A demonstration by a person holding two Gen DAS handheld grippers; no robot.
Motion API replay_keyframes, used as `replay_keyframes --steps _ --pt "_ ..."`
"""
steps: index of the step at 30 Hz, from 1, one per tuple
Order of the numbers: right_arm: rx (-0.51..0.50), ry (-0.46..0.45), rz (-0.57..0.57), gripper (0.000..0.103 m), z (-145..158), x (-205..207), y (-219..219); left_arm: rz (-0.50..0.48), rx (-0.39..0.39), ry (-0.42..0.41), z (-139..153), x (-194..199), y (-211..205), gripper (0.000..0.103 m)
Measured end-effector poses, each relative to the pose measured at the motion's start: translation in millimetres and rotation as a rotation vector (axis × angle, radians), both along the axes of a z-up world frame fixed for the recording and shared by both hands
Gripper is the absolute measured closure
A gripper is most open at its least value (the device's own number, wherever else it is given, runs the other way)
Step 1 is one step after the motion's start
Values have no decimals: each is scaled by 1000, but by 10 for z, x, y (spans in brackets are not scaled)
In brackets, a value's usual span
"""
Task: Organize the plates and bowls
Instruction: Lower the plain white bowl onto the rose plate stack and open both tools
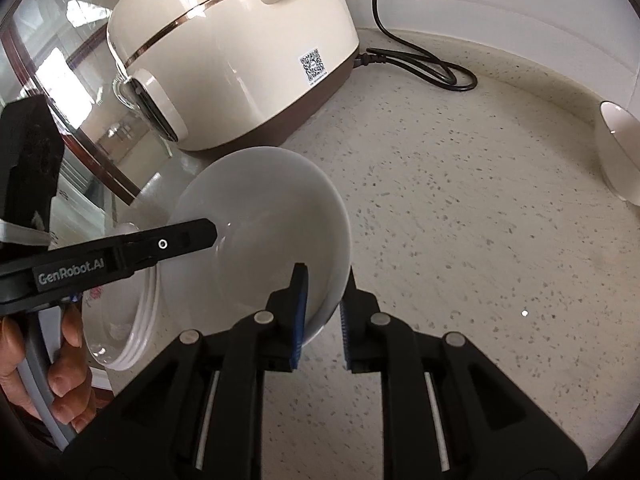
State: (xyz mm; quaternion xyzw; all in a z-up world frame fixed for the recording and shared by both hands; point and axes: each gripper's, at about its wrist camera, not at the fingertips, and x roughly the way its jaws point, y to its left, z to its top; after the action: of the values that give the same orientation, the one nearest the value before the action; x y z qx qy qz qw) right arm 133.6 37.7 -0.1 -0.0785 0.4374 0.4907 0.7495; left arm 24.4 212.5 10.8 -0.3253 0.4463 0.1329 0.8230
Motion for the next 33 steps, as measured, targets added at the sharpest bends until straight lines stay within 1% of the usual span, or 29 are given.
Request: replay_keyframes --steps 5,7,10,17,20,21,22,23,24,25,30,33 --pt "35 12 4 83 -20 18 27 26 -33 1 -39 -14 90 95" --pt "45 15 6 79 -28 19 35 33 -53 -3 -66 -18 132 95" --pt "47 5 6 77 -35 9 51 37 -54 -4 -65 -32 130 95" --pt "63 -3 1 74 -35 29 49 55 -83 6 -113 27 167 92" --pt "67 -7 -8 69 -36 46 36 51 -79 10 -126 63 163 92" --pt "71 -8 -12 65 -37 53 30 53 -81 12 -129 67 166 90" --pt "77 -8 -16 62 -37 59 21 55 -84 11 -139 89 166 85" --pt "76 -12 -23 62 -39 63 15 55 -86 9 -141 96 172 81" --pt "72 -20 -29 60 -41 67 13 57 -85 7 -138 95 171 71" --pt "71 -24 -31 59 -42 69 7 58 -83 1 -129 95 175 66" --pt "73 -26 -37 59 -47 83 0 62 -66 -3 -94 98 182 65" --pt "68 -55 -55 59 -18 91 -24 74 -39 -16 -30 44 175 64"
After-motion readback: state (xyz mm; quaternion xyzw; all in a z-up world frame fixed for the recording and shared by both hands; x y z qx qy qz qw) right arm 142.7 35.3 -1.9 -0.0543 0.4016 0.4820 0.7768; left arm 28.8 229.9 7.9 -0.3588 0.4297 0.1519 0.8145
